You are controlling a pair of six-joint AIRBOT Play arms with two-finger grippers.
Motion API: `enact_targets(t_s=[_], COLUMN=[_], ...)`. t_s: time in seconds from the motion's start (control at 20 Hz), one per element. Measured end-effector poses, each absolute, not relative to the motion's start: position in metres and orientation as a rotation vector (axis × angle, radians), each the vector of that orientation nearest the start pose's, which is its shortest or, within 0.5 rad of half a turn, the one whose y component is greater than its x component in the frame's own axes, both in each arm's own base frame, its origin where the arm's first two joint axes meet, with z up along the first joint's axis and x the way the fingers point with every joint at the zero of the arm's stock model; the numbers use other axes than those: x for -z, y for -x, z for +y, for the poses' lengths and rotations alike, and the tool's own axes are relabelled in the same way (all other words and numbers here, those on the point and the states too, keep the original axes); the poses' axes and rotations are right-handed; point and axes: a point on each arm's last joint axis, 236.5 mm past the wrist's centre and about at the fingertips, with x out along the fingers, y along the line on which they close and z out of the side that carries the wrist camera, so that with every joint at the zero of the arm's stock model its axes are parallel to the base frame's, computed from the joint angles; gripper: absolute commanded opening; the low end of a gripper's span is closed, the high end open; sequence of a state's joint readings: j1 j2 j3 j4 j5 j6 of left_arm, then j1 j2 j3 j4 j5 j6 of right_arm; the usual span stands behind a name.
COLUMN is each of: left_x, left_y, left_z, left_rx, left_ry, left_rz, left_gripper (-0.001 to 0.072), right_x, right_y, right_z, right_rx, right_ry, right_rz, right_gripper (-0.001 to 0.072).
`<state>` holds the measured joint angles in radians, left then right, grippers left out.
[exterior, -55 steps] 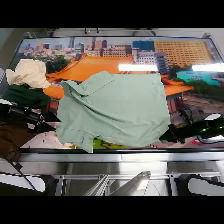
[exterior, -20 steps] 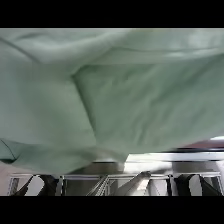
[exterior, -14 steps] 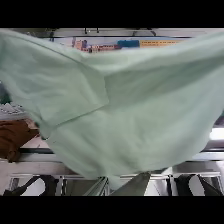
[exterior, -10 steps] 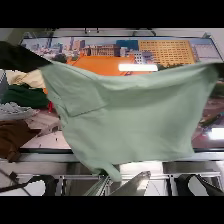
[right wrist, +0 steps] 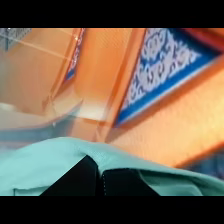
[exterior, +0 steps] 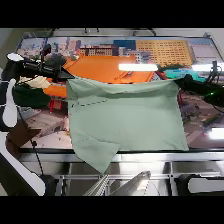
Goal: Fold the shirts.
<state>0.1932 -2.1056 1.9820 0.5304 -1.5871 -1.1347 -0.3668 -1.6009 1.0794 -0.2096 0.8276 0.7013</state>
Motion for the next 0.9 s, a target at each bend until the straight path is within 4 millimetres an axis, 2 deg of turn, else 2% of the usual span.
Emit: enact_targets(t_s=[0.1, 0.25, 0.45, 0.7, 0.85, 0.9], left_x=[0.001, 0.005, 0.011, 0.045, 0.062, 0.065], left_y=[-0.525, -0.525, -0.494, -0.448, -0.426, -0.421], left_z=[-0.098, -0.086, -0.088, -0.101, -0.101, -0.100], left_rx=[0.875, 0.855, 0.894, 0.907, 0.875, 0.862], left_ry=[0.669, 0.702, 0.755, 0.795, 0.799, 0.796], left_rz=[1.210, 1.211, 1.307, 1.495, 1.603, 1.633], left_gripper=[0.0020, 0.0019, 0.0019, 0.0017, 0.0020, 0.0074], right_x=[0.010, 0.005, 0.015, 0.050, 0.067, 0.070], right_y=[-0.526, -0.530, -0.506, -0.472, -0.459, -0.456], right_z=[-0.018, -0.026, -0.033, -0.038, -0.040, -0.041], right_rx=[-0.308, -0.353, -0.421, -0.423, -0.416, -0.417], right_ry=[-0.794, -0.803, -0.781, -0.716, -0.684, -0.676], right_rz=[0.698, 0.692, 0.785, 0.951, 1.018, 1.031], right_gripper=[0.0017, 0.0017, 0.0017, 0.0017, 0.0019, 0.0071])
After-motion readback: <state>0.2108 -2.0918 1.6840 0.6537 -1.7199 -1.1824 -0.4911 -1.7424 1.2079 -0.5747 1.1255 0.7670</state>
